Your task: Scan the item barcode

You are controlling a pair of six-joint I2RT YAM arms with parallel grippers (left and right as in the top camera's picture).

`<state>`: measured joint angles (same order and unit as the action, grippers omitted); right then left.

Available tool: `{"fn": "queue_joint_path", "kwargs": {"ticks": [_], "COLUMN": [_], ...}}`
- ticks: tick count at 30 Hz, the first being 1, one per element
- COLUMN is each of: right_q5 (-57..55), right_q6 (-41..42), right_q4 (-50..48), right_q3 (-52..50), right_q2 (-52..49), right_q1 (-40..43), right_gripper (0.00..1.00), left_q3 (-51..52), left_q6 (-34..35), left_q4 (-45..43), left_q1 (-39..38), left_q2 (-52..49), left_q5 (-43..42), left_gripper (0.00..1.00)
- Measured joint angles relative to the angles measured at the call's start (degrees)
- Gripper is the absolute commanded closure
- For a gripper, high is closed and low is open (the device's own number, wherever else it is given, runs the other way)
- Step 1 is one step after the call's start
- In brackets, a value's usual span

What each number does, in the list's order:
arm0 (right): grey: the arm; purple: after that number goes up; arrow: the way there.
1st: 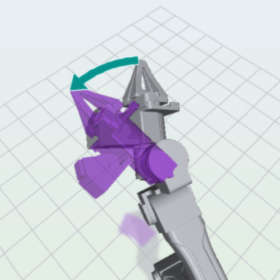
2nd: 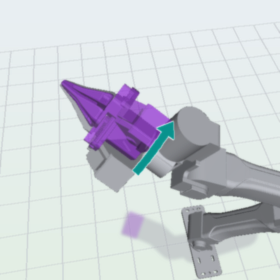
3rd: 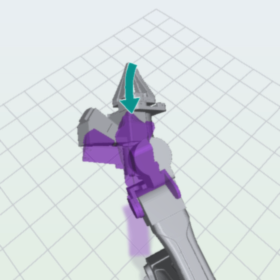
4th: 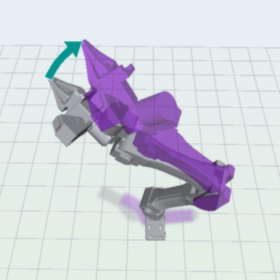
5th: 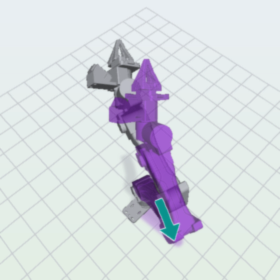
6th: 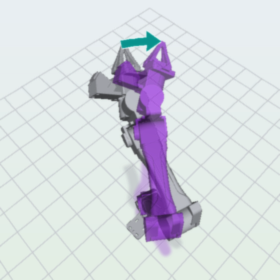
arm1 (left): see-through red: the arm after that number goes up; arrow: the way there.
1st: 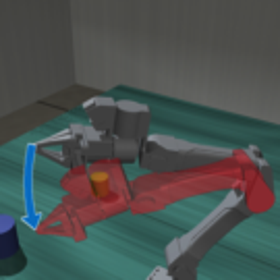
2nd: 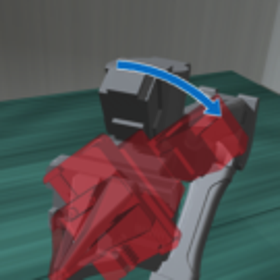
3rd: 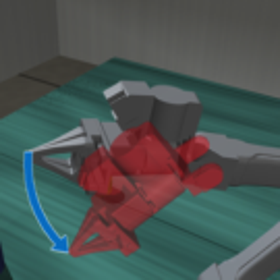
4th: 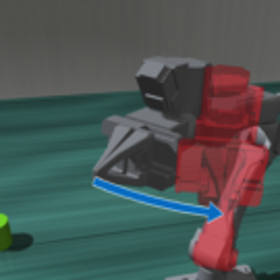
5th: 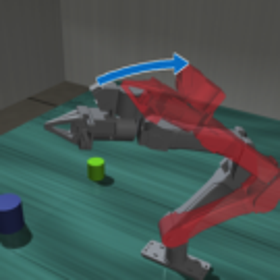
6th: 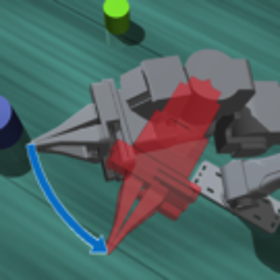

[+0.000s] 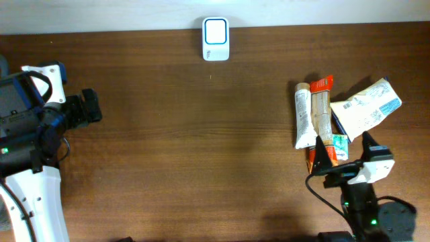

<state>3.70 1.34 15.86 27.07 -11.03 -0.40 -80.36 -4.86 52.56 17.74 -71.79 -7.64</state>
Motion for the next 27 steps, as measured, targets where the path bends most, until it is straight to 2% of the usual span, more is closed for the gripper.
{"fn": "queue_joint_path", "kwargs": {"ticks": [6,13,16,22,27], "right_q5": [-0.7,-0.7,-0.6,0.2,0.2], "right_q6": [-0.6,-0.9,-1.0,-1.2,-1.1], "right_q4": [-13.1,-20.5,-20.3,-12.3,-11.8], "right_q3": [-14.6,-22.4,-25.0,-26.2,-26.3], "right_q2": [7.2,10.2,10.2,10.3,10.3], "right_q1": [0.0,0.0,0.0,0.0,-0.1], "right_gripper": [0.01,0.01,0.01,0.01,0.01], "left_q3": [0.0,0.0,0.0,0.0,0.0], "left_q6": [0.0,0.0,0.0,0.0,0.0], "left_q4": [0.0,0.0,0.0,0.0,0.0], "left_q1": [0.0,0.0,0.0,0.0,0.0], "left_q2": [0.0,0.0,0.0,0.0,0.0], "left_q5": [0.0,0.0,0.0,0.0,0.0], "left_gripper": [0.01,0.01,0.01,0.01,0.01]}}
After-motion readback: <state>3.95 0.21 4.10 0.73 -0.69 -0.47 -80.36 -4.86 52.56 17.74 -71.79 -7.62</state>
